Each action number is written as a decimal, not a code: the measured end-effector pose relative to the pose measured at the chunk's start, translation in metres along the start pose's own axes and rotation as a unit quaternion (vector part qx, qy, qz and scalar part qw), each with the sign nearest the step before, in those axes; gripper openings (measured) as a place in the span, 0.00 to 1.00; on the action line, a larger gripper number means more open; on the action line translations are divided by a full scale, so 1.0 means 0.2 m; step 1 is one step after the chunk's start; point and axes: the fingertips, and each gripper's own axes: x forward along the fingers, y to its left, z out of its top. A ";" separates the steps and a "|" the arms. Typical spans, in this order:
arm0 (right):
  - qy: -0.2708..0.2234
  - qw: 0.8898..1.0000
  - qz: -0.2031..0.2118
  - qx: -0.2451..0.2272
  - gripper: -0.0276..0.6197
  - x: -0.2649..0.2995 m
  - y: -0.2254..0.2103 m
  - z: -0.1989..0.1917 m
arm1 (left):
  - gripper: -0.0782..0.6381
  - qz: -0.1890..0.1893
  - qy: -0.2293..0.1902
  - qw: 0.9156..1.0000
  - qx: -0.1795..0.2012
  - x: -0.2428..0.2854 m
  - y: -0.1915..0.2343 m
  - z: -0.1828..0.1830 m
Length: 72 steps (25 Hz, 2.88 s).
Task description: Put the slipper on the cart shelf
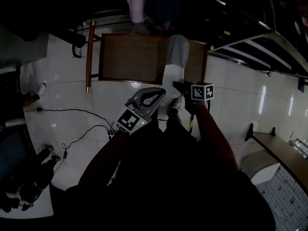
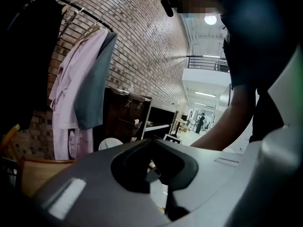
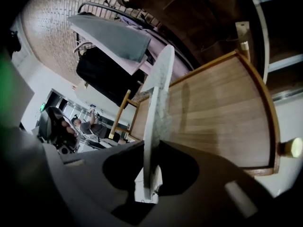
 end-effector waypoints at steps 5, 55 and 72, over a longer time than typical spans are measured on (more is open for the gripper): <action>-0.046 0.998 0.010 -0.033 0.14 -0.19 0.20 0.05 | 0.11 -0.015 -0.010 1.000 0.025 0.00 -0.04 0.05; -0.337 0.856 -0.036 -0.391 0.14 -1.25 1.27 0.46 | 0.11 -0.011 -0.075 0.993 0.089 -0.02 -0.36 0.65; -0.329 0.866 -0.041 -0.375 0.14 -1.22 1.21 0.44 | 0.11 -0.020 -0.074 0.993 0.092 0.00 -0.35 0.65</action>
